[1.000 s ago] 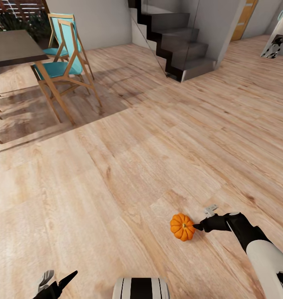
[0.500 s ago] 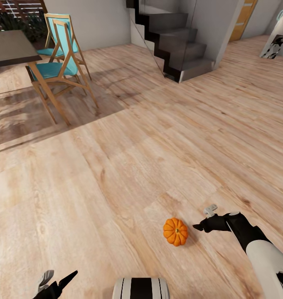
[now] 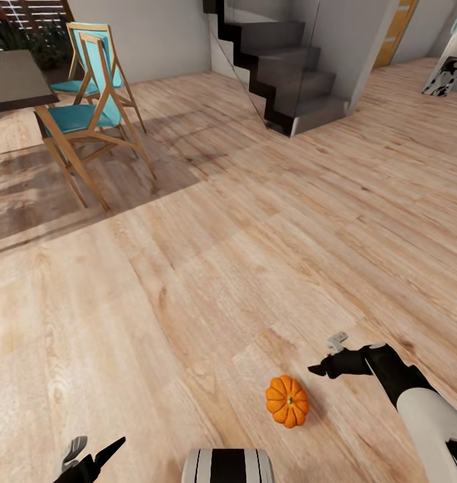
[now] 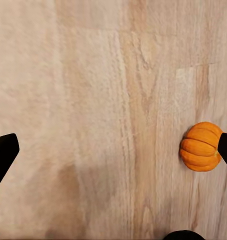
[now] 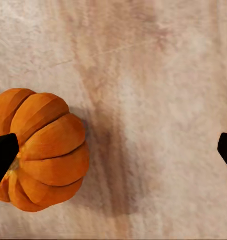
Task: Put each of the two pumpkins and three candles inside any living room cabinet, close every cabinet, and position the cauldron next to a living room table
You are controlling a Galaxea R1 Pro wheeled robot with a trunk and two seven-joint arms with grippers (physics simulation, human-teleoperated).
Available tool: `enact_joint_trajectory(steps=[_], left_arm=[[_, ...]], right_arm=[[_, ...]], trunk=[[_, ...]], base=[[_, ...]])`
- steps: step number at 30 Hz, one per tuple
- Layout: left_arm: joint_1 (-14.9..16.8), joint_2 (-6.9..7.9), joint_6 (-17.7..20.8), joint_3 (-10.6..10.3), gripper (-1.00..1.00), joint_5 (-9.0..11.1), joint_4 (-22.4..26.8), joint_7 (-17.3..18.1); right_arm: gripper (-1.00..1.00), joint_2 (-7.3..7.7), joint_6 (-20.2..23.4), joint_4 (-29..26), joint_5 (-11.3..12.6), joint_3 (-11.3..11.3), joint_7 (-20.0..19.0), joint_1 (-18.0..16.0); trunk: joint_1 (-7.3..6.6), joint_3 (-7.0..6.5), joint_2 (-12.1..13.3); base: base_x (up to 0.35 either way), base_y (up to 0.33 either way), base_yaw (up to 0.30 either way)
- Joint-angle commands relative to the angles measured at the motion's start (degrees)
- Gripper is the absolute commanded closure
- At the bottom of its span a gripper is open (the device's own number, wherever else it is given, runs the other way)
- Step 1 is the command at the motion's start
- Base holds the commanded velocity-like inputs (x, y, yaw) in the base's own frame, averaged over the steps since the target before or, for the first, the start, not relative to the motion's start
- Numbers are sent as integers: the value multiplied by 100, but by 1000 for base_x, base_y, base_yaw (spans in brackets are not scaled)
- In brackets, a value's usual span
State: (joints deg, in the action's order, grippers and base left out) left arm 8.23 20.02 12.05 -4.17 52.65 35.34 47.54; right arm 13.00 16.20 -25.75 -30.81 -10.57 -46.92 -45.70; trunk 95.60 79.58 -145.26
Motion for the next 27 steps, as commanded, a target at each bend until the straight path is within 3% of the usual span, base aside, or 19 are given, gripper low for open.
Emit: enact_joint_trajectory(steps=[1,4,9,24,27], left_arm=[[3,2,52,-23,-100,61,-1,3],[3,-11,52,-23,-100,59,-1,-25],[3,-15,52,-23,-100,60,-1,-37],[3,-22,48,-28,-100,61,-1,-16],[3,-23,47,-24,-100,56,-1,-9]], right_arm=[[-100,-6,37,3,-38,-37,-257,-1],[-100,-9,37,42,-49,7,-881,-1],[-100,-11,-107,156,-45,268,-1394,-1],[-100,1,-240,271,-22,321,-1493,-1],[-100,1,-240,264,-22,319,-1487,-1]], trunk=[[-1,4,-2],[-1,4,-2],[-1,4,-2],[28,248,-16],[28,248,-16]], base=[[23,0,0],[9,0,0],[2,0,0],[0,0,0],[0,0,0]])
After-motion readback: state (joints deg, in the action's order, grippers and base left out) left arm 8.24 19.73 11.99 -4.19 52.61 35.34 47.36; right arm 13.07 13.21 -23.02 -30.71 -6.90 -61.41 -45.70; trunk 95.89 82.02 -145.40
